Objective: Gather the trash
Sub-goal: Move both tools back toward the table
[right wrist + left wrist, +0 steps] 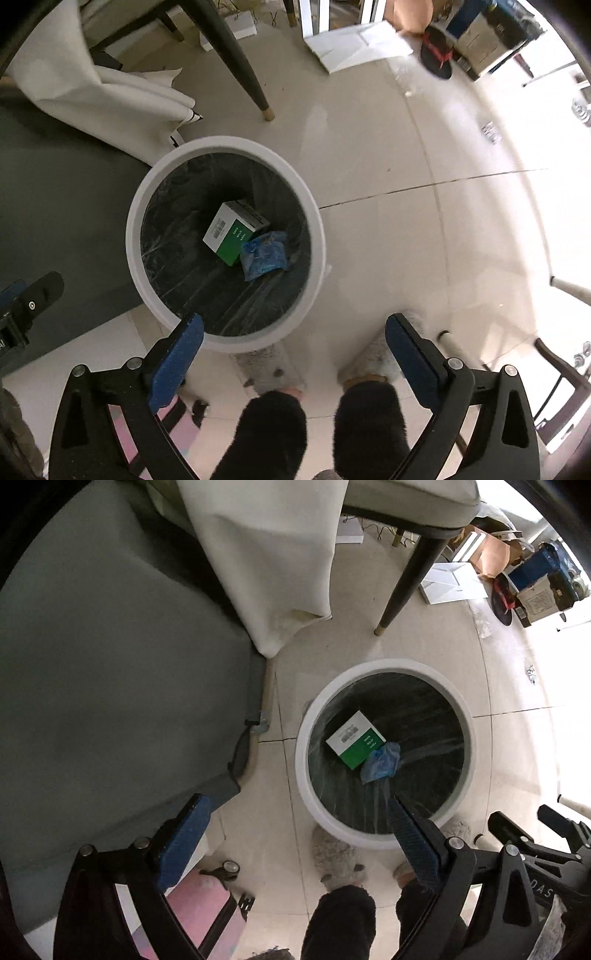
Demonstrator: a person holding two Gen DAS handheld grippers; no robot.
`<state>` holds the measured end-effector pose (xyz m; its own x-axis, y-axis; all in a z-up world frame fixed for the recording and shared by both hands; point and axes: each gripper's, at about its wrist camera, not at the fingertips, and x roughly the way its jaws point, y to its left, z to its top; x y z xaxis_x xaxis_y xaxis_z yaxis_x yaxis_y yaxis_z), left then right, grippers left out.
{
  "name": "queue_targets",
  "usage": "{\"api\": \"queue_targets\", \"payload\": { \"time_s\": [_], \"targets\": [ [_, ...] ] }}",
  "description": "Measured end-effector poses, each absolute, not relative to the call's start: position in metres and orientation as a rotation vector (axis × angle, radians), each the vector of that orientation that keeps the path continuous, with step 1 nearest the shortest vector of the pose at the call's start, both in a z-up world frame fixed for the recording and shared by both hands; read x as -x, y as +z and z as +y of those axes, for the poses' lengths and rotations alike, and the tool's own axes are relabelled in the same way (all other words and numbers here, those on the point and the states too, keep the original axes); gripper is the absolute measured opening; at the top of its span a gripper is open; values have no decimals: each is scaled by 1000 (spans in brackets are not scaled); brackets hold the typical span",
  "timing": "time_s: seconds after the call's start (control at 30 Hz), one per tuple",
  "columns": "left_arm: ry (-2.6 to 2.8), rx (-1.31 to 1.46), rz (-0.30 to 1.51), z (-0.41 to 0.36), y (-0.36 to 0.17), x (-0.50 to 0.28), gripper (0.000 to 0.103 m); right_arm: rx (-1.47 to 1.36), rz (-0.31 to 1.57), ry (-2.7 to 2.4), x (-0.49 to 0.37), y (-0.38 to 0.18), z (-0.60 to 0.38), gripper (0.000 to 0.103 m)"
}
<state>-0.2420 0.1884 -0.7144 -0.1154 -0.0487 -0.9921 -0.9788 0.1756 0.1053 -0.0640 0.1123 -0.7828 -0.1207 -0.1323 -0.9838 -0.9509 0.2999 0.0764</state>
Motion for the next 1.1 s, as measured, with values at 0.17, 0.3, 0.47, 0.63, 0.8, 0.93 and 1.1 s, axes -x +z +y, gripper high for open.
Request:
{"api": "queue_targets", "payload": {
  "time_s": [0.17, 0.3, 0.47, 0.63, 0.8, 0.93, 1.1],
  "targets": [
    [1128, 1068, 1402, 180, -682, 241, 98, 1044, 1479, 955, 54, -739, 111, 100],
    [1125, 1066, 1378, 172, -650, 237, 98, 1037, 1451, 956, 53, -694, 108, 100],
    [1117, 1058, 1351, 161, -596, 234, 98, 1017, 1430, 968, 53, -636, 103, 100],
    [1112, 1048, 1330, 149, -541, 234, 98, 999, 1414, 995, 57, -567, 95, 100],
    [1112, 1038, 1304, 135, -483, 237, 98, 976, 1407, 1017, 58, -499, 84, 100],
    [1116, 1025, 1290, 127, -438, 240, 98, 938, 1416, 1041, 61, -452, 75, 100],
    [1117, 894, 1237, 126, -370, 219, 98, 788, 1467, 1043, 44, -387, 64, 100]
  ]
}}
